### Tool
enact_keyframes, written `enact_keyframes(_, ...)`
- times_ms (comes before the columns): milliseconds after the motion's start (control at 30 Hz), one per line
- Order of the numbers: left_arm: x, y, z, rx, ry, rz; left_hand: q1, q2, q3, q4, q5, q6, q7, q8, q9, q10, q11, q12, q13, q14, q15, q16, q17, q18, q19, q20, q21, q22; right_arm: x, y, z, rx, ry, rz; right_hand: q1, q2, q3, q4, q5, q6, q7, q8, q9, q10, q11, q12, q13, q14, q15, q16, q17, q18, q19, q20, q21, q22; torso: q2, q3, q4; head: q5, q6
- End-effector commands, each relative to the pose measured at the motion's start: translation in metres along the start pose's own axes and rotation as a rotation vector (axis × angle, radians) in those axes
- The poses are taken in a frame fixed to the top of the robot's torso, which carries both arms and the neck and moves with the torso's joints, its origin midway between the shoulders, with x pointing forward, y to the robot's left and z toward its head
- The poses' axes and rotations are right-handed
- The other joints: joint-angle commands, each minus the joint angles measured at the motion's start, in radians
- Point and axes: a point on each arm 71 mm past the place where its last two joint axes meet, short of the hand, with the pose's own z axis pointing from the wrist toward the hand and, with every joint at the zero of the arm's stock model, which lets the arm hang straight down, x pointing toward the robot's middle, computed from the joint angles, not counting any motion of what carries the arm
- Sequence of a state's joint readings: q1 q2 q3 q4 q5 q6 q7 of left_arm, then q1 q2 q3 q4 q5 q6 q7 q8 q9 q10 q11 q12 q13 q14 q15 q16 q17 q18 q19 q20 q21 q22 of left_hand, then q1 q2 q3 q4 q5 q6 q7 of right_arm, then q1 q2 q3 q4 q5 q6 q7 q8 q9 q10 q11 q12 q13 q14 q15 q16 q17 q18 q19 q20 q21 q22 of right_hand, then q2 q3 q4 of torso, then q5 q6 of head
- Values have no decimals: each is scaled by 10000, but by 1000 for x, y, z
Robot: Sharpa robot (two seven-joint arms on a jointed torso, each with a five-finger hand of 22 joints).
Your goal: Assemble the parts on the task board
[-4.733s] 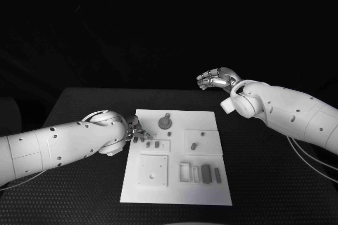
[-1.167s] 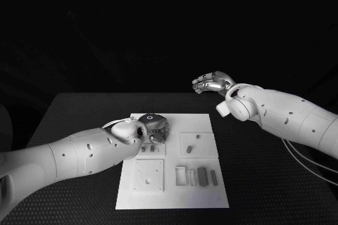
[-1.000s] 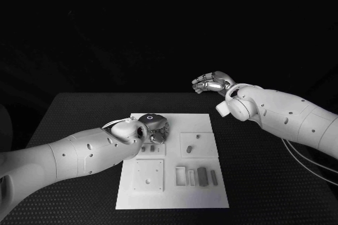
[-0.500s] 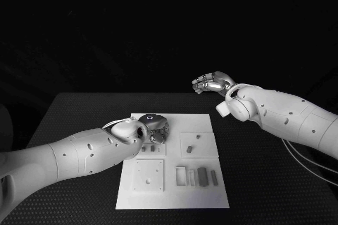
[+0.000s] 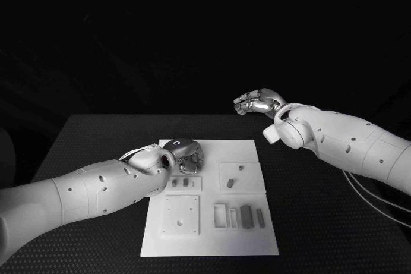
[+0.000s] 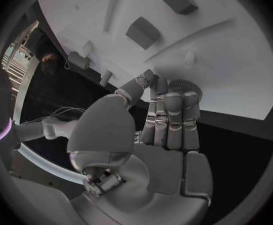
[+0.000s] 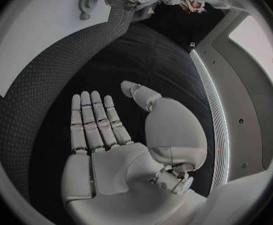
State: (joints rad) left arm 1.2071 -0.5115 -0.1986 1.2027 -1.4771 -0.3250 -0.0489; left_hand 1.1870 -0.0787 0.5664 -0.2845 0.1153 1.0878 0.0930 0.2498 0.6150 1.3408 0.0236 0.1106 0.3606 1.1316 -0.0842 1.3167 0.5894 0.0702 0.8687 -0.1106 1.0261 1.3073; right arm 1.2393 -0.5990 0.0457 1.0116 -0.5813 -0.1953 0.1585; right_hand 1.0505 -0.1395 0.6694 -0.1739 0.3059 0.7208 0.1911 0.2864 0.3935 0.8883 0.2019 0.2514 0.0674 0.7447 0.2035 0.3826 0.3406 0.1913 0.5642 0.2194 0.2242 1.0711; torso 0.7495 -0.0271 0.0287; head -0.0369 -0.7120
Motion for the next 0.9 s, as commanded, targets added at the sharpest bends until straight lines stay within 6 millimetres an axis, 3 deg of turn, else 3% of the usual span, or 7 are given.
enact_keyframes(33,-10,1,0,-83,-411,-1105,-2,82,44,-3,38,62,9,42,10,89,14,12,9,59,-14,68,-4,60,60,-682,43,202,0,0,0,-101,67,11,-82,16,-53,-7,65,-84,409,63,-15,55,7,-50,11,-80,16,30,-13,-161,-41,-6,-57,14,-2,1,4,-5,21)
enact_keyframes(233,-24,7,-8,-12,-576,-1641,-6,91,51,-1,50,64,10,38,4,98,12,3,11,68,-17,70,-10,62,69,-686,50,199,-2,0,-1,-75,43,2,-82,14,-53,-9,65,-83,409,64,-16,56,6,-51,11,-81,16,32,-15,-161,-40,-6,-61,18,-11,-1,28,-10,47)
enact_keyframes(367,-26,15,-17,-56,-237,-2287,-19,96,49,4,52,64,12,36,0,105,11,-2,12,78,-18,74,-14,62,75,-688,54,196,-2,-1,-2,-67,47,2,-83,11,-54,-10,64,-83,408,65,-17,57,5,-52,11,-81,16,32,-16,-161,-40,-6,-64,20,-11,2,30,21,67)
enact_keyframes(900,-27,50,-42,-767,-49,-2201,-8,112,57,-12,41,58,13,26,-11,110,9,-29,13,97,-21,79,-26,69,91,-698,64,189,-6,-3,-3,-30,-26,-21,-84,8,-55,-10,64,-82,407,68,-20,59,2,-56,11,-83,13,36,-21,-160,-36,-6,-75,31,-1,-12,26,62,44)
